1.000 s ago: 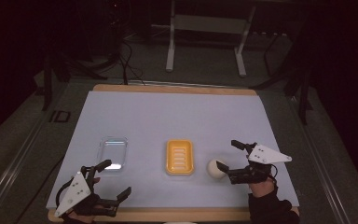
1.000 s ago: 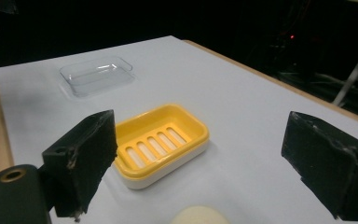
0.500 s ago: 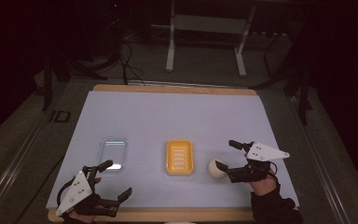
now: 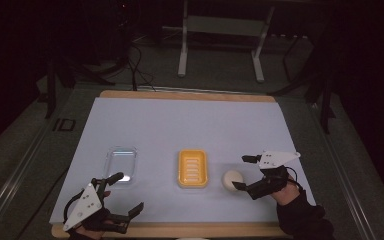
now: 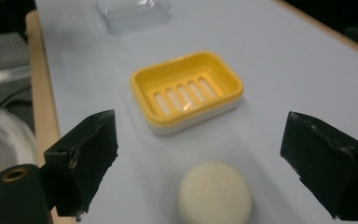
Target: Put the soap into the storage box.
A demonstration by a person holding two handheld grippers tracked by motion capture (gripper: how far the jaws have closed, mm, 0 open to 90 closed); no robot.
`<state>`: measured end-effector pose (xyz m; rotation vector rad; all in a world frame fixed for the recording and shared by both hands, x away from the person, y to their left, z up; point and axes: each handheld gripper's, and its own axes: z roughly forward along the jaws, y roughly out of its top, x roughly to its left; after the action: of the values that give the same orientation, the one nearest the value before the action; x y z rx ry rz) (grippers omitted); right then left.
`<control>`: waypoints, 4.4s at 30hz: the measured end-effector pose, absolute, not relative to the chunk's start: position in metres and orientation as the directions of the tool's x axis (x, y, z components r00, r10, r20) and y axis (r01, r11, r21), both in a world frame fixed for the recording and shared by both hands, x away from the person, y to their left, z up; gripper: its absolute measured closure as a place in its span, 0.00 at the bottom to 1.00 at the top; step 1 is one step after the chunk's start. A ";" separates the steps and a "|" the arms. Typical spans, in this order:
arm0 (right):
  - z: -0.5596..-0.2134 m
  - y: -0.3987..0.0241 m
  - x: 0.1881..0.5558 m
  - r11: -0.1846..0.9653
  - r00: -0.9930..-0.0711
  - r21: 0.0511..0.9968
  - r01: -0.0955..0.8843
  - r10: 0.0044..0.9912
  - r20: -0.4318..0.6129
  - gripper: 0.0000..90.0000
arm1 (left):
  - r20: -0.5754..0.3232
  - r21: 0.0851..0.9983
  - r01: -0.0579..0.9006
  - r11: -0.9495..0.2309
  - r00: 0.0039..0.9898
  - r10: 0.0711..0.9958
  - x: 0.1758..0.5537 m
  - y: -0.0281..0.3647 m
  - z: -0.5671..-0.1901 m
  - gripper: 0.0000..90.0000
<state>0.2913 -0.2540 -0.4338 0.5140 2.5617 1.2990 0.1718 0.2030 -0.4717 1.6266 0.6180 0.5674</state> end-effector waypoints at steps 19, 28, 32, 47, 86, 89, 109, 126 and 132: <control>-0.438 -0.260 0.301 0.766 -0.957 0.599 0.231 0.290 -0.002 0.11 | 0.024 0.989 0.080 -0.123 0.738 0.674 0.173 0.202 -0.472 0.00; -0.443 -0.263 0.308 0.834 -0.958 0.498 0.238 0.287 -0.022 0.11 | 0.023 0.989 0.082 -0.123 0.739 0.673 0.173 0.202 -0.472 0.00; -0.445 -0.262 0.309 0.865 -0.963 0.448 0.225 0.268 -0.033 0.11 | 0.024 0.989 0.083 -0.126 0.740 0.672 0.173 0.202 -0.472 0.00; -0.448 -0.262 0.317 0.932 -0.967 0.263 0.249 0.255 0.011 0.11 | 0.026 0.987 0.087 -0.135 0.745 0.666 0.173 0.201 -0.473 0.00; -0.455 -0.240 0.336 0.958 -0.984 0.228 0.174 0.177 0.006 0.16 | 0.011 0.987 0.098 -0.130 0.755 0.655 0.173 0.201 -0.473 0.00; -0.457 -0.236 0.338 0.957 -0.985 0.239 0.166 0.171 -0.001 0.16 | 0.012 0.987 0.097 -0.130 0.755 0.656 0.173 0.201 -0.473 0.00; -0.471 -0.221 0.348 0.930 -0.987 0.337 0.150 0.162 -0.007 0.15 | 0.013 0.987 0.095 -0.130 0.756 0.655 0.173 0.202 -0.473 0.00; -0.495 -0.212 0.351 0.933 -0.987 0.325 0.154 0.159 0.010 0.16 | 0.007 0.987 0.100 -0.127 0.759 0.652 0.174 0.201 -0.474 0.00; -0.501 -0.211 0.352 0.934 -0.985 0.316 0.168 0.172 0.015 0.18 | 0.005 0.987 0.101 -0.126 0.760 0.650 0.174 0.201 -0.474 0.00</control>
<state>0.3515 -0.2106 -0.5013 0.2699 3.0770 0.5010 0.1736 0.2013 -0.4737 1.6537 0.6062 0.5224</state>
